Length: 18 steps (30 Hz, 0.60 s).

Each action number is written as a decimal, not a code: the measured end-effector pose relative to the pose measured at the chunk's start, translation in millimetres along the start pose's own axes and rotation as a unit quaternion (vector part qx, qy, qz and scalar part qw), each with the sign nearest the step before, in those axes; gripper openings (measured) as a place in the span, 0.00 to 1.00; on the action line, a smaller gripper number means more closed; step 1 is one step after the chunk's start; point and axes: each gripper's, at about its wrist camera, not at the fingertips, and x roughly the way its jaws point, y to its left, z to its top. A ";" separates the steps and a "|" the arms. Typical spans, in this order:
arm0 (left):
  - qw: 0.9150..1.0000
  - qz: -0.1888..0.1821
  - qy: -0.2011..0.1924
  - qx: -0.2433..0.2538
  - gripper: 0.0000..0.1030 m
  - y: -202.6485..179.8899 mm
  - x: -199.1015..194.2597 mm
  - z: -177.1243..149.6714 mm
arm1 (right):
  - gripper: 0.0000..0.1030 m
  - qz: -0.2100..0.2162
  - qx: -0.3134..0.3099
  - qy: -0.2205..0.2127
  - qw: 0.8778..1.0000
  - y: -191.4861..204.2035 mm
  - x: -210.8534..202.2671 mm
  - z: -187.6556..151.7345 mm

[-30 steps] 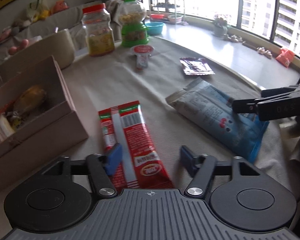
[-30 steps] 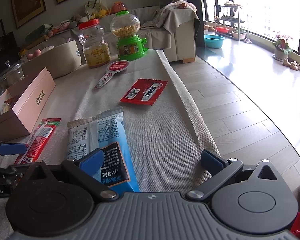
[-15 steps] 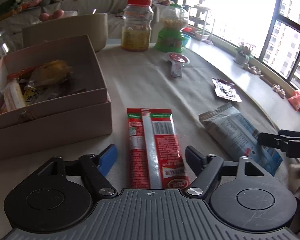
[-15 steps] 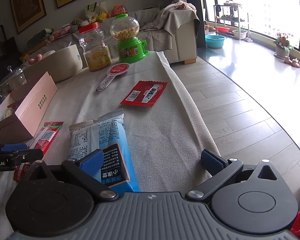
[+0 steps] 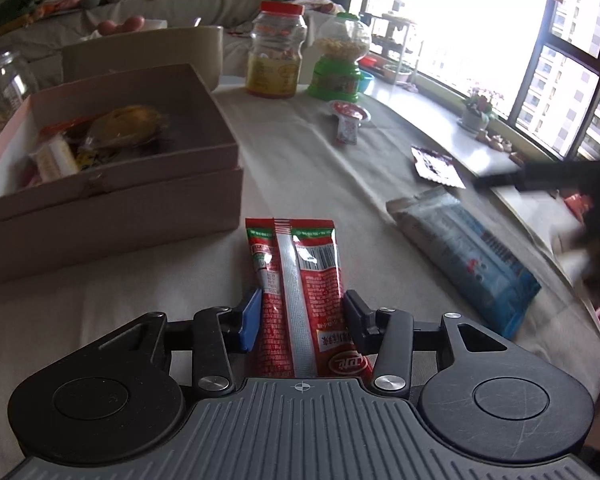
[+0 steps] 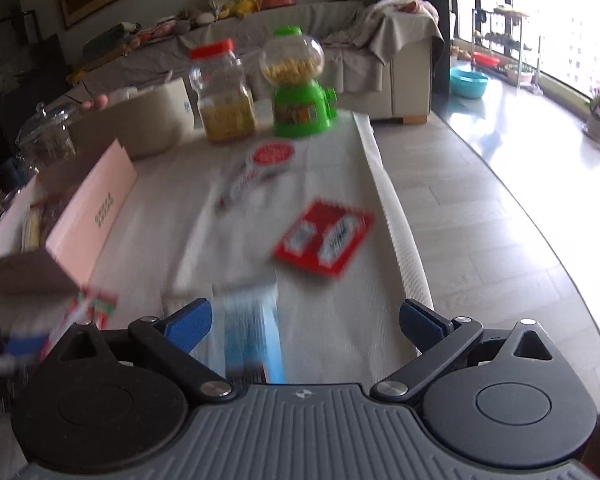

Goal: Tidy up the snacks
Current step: 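Grasp the red-and-white round cup snack with the right gripper while the left gripper holds the stick bag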

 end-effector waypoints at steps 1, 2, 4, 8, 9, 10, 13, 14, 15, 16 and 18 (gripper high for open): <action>1.000 -0.005 -0.001 -0.003 0.48 2.2 -2.0 -2.3 | 0.98 0.000 -0.002 -0.005 1.000 5.2 7.7 15.4; 1.000 -0.010 -0.002 -0.007 0.48 3.9 -3.8 -4.4 | 0.98 0.001 -0.001 -0.007 1.000 9.9 17.6 30.2; 1.000 -0.017 -0.009 -0.012 0.48 7.3 -4.4 -7.1 | 0.98 0.005 0.007 0.001 1.000 18.0 45.4 58.1; 0.999 -0.025 -0.028 -0.012 0.49 10.2 -4.5 -13.2 | 0.97 0.004 0.023 0.028 0.999 37.5 114.9 100.7; 0.999 -0.027 -0.032 -0.014 0.49 11.0 -4.7 -14.5 | 0.96 -0.013 0.006 0.026 1.000 46.0 130.7 106.5; 0.999 -0.028 -0.035 -0.017 0.49 11.6 -4.8 -15.3 | 0.93 -0.038 -0.024 0.022 0.999 57.0 145.4 109.9; 0.998 -0.031 -0.041 -0.018 0.49 12.8 -5.7 -17.8 | 0.76 -0.078 -0.099 0.039 0.991 83.5 179.5 110.9; 0.998 -0.033 -0.043 -0.018 0.49 13.2 -5.3 -18.6 | 0.75 -0.075 -0.099 0.051 0.991 86.2 185.3 110.9; 0.998 -0.034 -0.044 -0.019 0.49 13.6 -5.6 -19.1 | 0.70 -0.069 -0.089 0.048 0.992 86.1 184.3 111.5; 0.998 -0.036 -0.045 -0.021 0.49 14.3 -6.1 -19.9 | 0.60 -0.056 -0.082 0.052 0.994 85.2 182.2 112.5; 0.998 -0.039 -0.047 -0.024 0.49 15.9 -6.3 -20.3 | 0.43 -0.041 -0.081 0.057 0.994 83.0 175.7 112.4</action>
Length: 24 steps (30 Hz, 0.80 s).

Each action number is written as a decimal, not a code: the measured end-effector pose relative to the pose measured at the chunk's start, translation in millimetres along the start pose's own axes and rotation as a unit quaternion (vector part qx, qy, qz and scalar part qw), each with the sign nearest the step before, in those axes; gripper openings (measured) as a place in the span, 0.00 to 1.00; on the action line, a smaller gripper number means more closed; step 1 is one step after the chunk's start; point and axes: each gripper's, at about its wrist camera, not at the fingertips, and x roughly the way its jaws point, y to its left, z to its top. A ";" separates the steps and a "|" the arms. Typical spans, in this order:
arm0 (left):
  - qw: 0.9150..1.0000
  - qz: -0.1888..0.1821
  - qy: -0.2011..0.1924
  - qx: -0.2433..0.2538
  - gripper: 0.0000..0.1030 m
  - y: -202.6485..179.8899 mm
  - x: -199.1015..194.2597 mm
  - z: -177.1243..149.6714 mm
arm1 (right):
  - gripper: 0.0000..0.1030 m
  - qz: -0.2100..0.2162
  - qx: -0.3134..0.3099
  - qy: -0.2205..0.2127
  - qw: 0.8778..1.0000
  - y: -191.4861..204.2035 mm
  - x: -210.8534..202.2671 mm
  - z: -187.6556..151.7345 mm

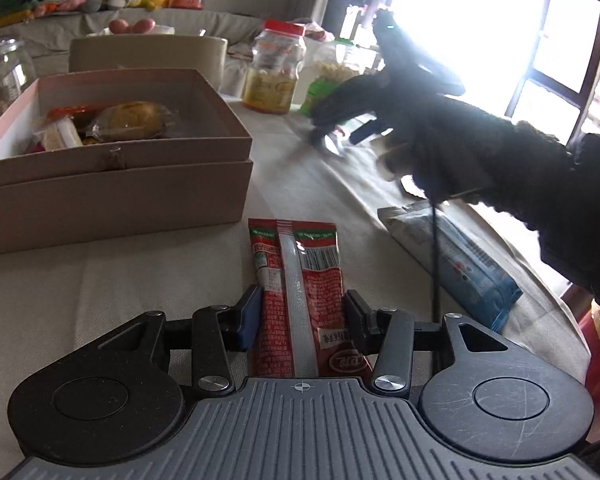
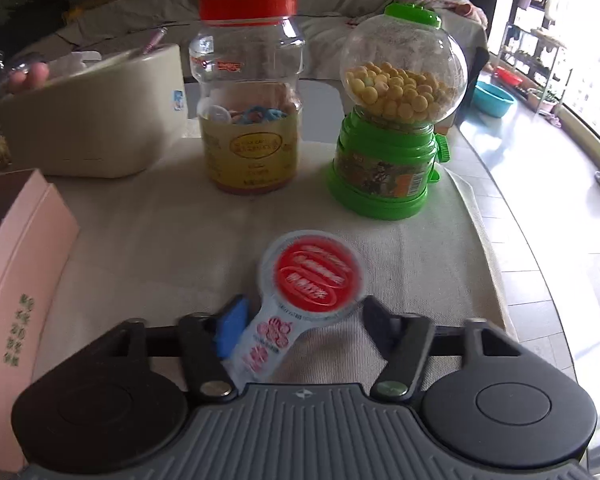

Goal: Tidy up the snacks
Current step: 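Grasp the red-and-white round cup snack with the right gripper while the left gripper holds the stick bag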

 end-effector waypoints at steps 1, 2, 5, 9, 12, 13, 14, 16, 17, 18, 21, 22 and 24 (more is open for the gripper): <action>1.000 0.000 -0.001 -0.001 0.49 -0.3 -1.1 -0.9 | 0.28 0.002 -0.003 0.000 1.000 -1.0 -4.4 -1.8; 1.000 0.000 -0.002 0.000 0.49 -0.6 -1.3 -1.2 | 0.22 0.002 -0.004 -0.001 1.000 -2.5 -9.9 -5.0; 1.000 0.001 -0.004 0.000 0.49 -0.2 -0.9 -1.4 | 0.22 0.021 -0.004 0.002 1.000 -6.9 -32.3 -18.0; 1.000 -0.003 -0.006 -0.003 0.49 1.9 -1.6 -2.1 | 0.21 0.052 -0.011 0.007 0.999 -8.4 -61.1 -43.1; 1.000 -0.002 -0.007 -0.002 0.49 1.5 -1.7 -2.7 | 0.21 0.088 -0.019 0.021 0.996 -8.1 -80.3 -59.8; 1.000 -0.001 -0.007 0.000 0.49 0.9 -1.7 -2.9 | 0.22 0.101 -0.030 0.024 0.994 -5.8 -84.6 -62.9; 1.000 0.000 -0.007 0.001 0.49 0.4 -1.7 -3.0 | 0.23 0.104 -0.040 0.023 0.993 -2.0 -87.6 -64.2; 1.000 0.002 -0.007 0.003 0.50 -0.7 -1.7 -3.1 | 0.55 0.090 -0.063 0.009 0.994 5.3 -92.1 -66.6; 1.000 0.003 -0.007 0.005 0.50 -1.0 -1.6 -3.1 | 0.68 0.082 -0.068 0.002 0.994 7.7 -90.8 -66.8; 1.000 0.003 -0.007 0.006 0.50 -1.2 -1.5 -3.0 | 0.80 0.076 -0.066 -0.005 0.995 5.8 -89.6 -67.4; 1.000 0.004 -0.007 0.006 0.50 -1.6 -1.3 -2.9 | 0.81 0.067 -0.038 0.000 0.997 3.2 -69.0 -61.1; 1.000 0.004 -0.007 0.006 0.50 -1.7 -1.3 -3.0 | 0.81 0.074 -0.024 0.012 0.997 0.6 -60.3 -58.3; 1.000 0.004 -0.007 0.006 0.50 -1.7 -1.3 -3.1 | 0.79 0.096 0.006 0.030 0.995 -5.5 -46.8 -55.6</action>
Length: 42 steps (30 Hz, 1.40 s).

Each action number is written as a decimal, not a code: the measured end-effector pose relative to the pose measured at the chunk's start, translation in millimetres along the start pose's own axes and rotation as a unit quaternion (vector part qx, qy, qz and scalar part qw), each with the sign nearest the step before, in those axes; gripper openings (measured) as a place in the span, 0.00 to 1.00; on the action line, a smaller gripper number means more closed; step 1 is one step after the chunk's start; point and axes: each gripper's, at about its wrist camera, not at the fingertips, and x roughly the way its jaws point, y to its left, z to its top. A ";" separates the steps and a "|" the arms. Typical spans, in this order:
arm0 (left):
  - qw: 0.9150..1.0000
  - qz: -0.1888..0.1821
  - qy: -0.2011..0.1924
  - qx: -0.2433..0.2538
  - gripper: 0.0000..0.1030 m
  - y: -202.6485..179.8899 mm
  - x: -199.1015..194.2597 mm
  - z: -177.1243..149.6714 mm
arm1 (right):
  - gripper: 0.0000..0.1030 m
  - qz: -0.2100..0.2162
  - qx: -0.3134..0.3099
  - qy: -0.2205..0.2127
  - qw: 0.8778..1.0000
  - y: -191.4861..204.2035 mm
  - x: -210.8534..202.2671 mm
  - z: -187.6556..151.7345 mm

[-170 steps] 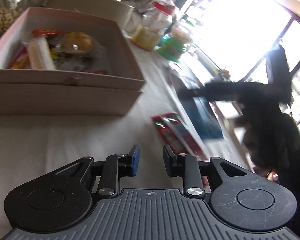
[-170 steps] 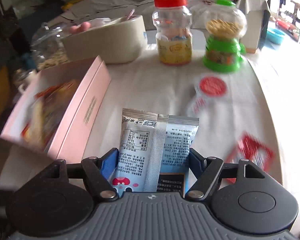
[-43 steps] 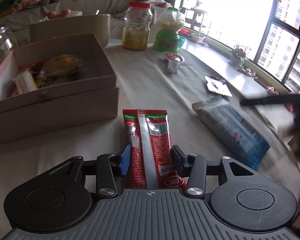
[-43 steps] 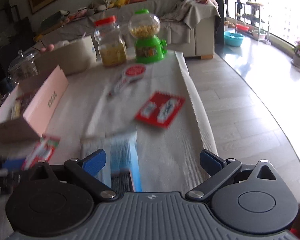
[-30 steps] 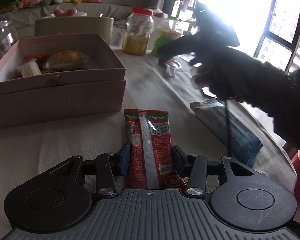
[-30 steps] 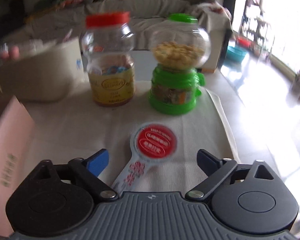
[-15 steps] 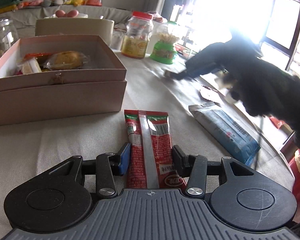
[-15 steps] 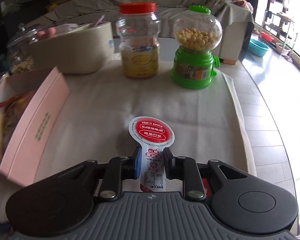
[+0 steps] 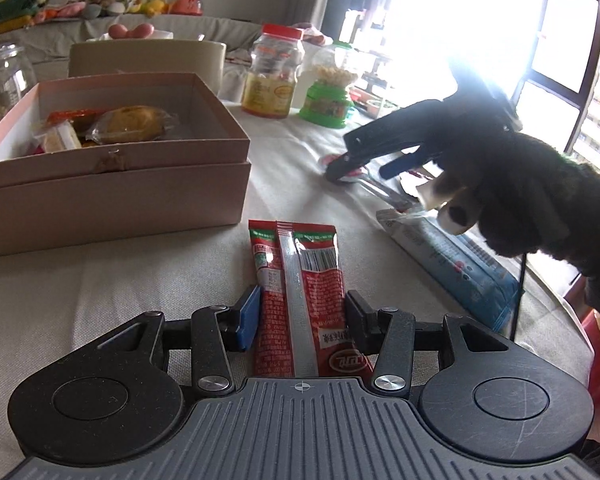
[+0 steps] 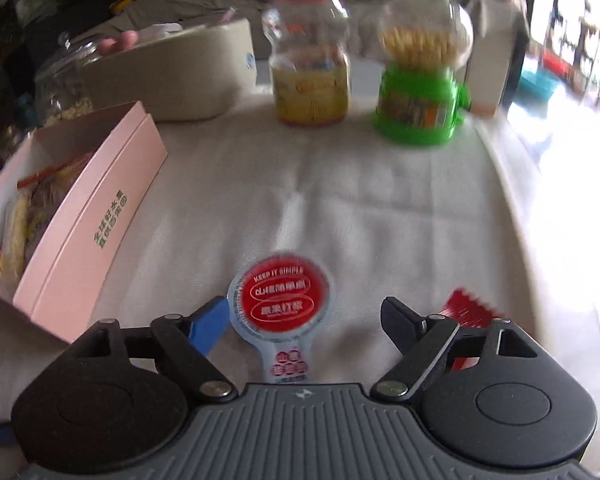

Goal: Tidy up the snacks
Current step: 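Grasp the red-and-white round cup snack with the right gripper while the left gripper holds the stick bag, then carry the stick bag with the left gripper while the right gripper carries the cup over the pink box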

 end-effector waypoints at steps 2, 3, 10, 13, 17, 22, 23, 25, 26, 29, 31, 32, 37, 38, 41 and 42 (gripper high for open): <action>1.000 0.000 0.000 -0.001 0.50 -0.1 0.1 0.0 | 0.54 0.005 0.010 -0.004 1.000 -0.6 -1.1 0.0; 1.000 0.001 0.000 0.000 0.50 -0.3 0.1 -0.1 | 0.40 0.011 0.009 -0.005 1.000 1.1 -6.7 -0.9; 1.000 0.004 0.002 0.004 0.50 -1.8 1.5 0.3 | 0.22 0.034 -0.032 -0.031 0.998 27.2 -71.8 -20.7; 1.000 0.001 0.003 -0.006 0.48 0.6 -0.1 1.6 | 0.22 0.032 -0.049 -0.030 0.998 34.6 -85.4 -38.7; 0.999 0.008 -0.002 -0.036 0.47 3.7 -12.7 1.2 | 0.64 0.008 -0.026 -0.038 0.999 31.7 -84.3 -49.7; 0.999 0.031 -0.009 -0.033 0.47 0.1 -34.9 -2.3 | 0.85 -0.021 0.059 -0.059 0.996 27.8 -50.0 -34.7; 0.999 0.033 -0.007 -0.032 0.47 -0.7 -37.8 -3.2 | 0.85 -0.023 0.060 -0.054 0.996 29.8 -39.8 -30.9; 0.999 0.037 0.000 -0.031 0.47 -1.2 -44.6 -5.6 | 0.85 -0.036 0.052 -0.040 0.997 35.5 -18.5 -23.4; 0.999 0.036 0.003 -0.032 0.47 -0.8 -47.9 -7.0 | 0.85 -0.047 0.046 -0.026 0.997 38.0 -8.6 -21.0; 0.999 0.031 0.006 -0.037 0.47 1.9 -58.9 -11.4 | 0.74 -0.075 0.019 -0.027 0.997 45.8 -4.6 -25.1; 0.999 0.030 0.007 -0.043 0.47 4.8 -64.1 -13.4 | 0.56 -0.062 0.015 -0.024 0.998 46.5 -16.9 -30.8; 0.998 0.030 0.007 -0.045 0.47 6.2 -66.7 -14.4 | 0.56 -0.049 0.014 -0.021 0.998 46.8 -25.2 -34.0; 0.998 0.031 0.006 -0.050 0.47 7.9 -82.1 -18.6 | 0.56 -0.005 -0.052 -0.041 0.998 66.0 -88.1 -64.8; 0.998 0.030 0.004 -0.051 0.47 8.0 -85.5 -19.0 | 0.56 0.002 -0.064 -0.042 0.997 69.5 -98.6 -70.0; 0.998 0.028 -0.005 -0.050 0.47 8.9 -96.2 -18.1 | 0.56 0.036 -0.077 -0.035 0.996 77.6 -128.6 -86.1; 0.998 0.030 -0.009 -0.048 0.47 8.7 -100.4 -17.2 | 0.56 0.047 -0.080 -0.032 0.995 80.3 -135.8 -89.0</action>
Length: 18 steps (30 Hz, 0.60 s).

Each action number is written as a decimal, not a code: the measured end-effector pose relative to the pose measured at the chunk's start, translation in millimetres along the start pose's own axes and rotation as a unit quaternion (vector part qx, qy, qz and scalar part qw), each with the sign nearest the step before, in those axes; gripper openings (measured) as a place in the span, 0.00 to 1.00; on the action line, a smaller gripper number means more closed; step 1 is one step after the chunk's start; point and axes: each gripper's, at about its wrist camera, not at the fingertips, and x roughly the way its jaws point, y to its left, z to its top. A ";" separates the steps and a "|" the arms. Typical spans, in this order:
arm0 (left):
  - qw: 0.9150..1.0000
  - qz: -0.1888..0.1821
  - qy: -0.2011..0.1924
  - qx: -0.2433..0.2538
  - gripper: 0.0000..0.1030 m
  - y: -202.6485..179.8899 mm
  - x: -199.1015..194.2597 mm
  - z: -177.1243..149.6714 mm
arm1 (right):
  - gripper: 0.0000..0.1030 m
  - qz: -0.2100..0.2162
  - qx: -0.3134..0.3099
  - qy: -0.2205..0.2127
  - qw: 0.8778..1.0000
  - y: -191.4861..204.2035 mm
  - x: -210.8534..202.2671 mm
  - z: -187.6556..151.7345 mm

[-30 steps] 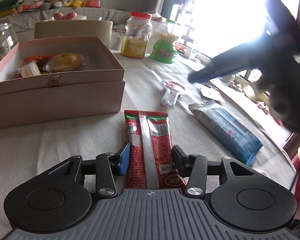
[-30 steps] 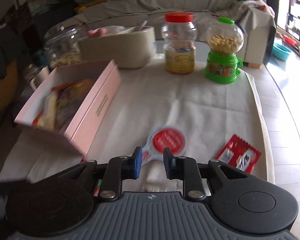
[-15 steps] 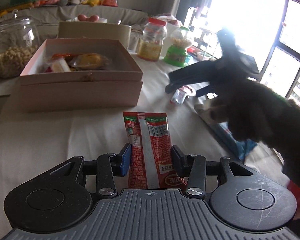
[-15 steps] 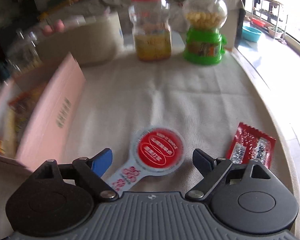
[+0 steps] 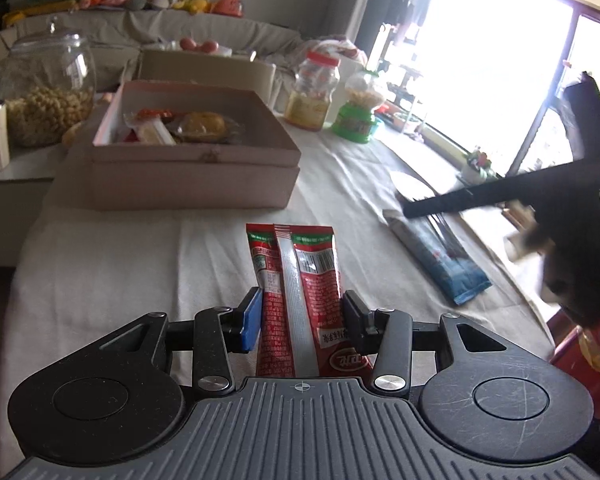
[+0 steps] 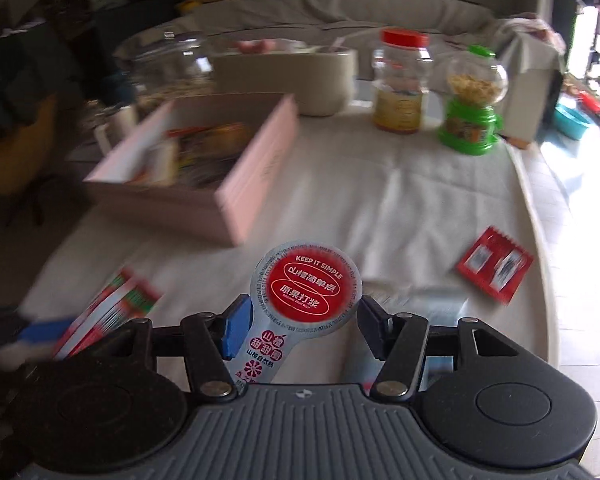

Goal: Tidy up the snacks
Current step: 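Carry the stick bag with the left gripper while the right gripper carries the cup over the pink box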

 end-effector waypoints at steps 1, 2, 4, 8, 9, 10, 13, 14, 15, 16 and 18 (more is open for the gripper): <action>1.000 0.002 -0.005 0.002 0.47 -0.1 -4.4 1.9 | 0.56 0.012 -0.006 0.001 1.000 5.0 -7.7 -3.1; 1.000 0.002 -0.009 0.004 0.47 0.2 -8.3 4.4 | 0.56 0.021 -0.015 0.000 1.000 10.7 -13.8 -5.2; 1.000 0.004 -0.025 0.005 0.47 2.0 -18.6 14.2 | 0.56 0.034 -0.039 -0.009 0.999 24.7 -26.8 -8.0; 0.996 0.038 -0.082 0.024 0.47 7.9 -36.0 55.1 | 0.56 0.050 -0.068 -0.044 0.995 47.8 -51.8 -2.1; 0.994 0.046 -0.098 0.027 0.47 10.5 -37.2 68.6 | 0.56 0.053 -0.071 -0.055 0.995 52.2 -57.2 1.8; 0.992 0.053 -0.113 0.024 0.47 13.8 -36.9 84.6 | 0.56 0.055 -0.073 -0.067 0.994 56.5 -62.1 6.6; 0.990 0.065 -0.127 -0.005 0.47 28.2 -19.5 133.5 | 0.56 0.055 -0.079 -0.102 0.990 68.1 -73.0 27.0; 0.989 0.068 -0.128 -0.014 0.47 33.0 -9.8 147.9 | 0.56 0.052 -0.082 -0.116 0.989 71.7 -75.3 35.6; 0.989 0.071 -0.126 -0.021 0.47 37.6 0.9 160.4 | 0.56 0.048 -0.084 -0.129 0.987 75.1 -76.9 45.2; 0.989 0.071 -0.124 -0.028 0.47 43.4 13.5 171.3 | 0.56 0.045 -0.086 -0.139 0.986 77.0 -77.0 55.6; 0.990 0.054 -0.120 -0.059 0.48 60.7 39.2 186.5 | 0.56 0.036 -0.093 -0.156 0.983 80.9 -75.9 75.1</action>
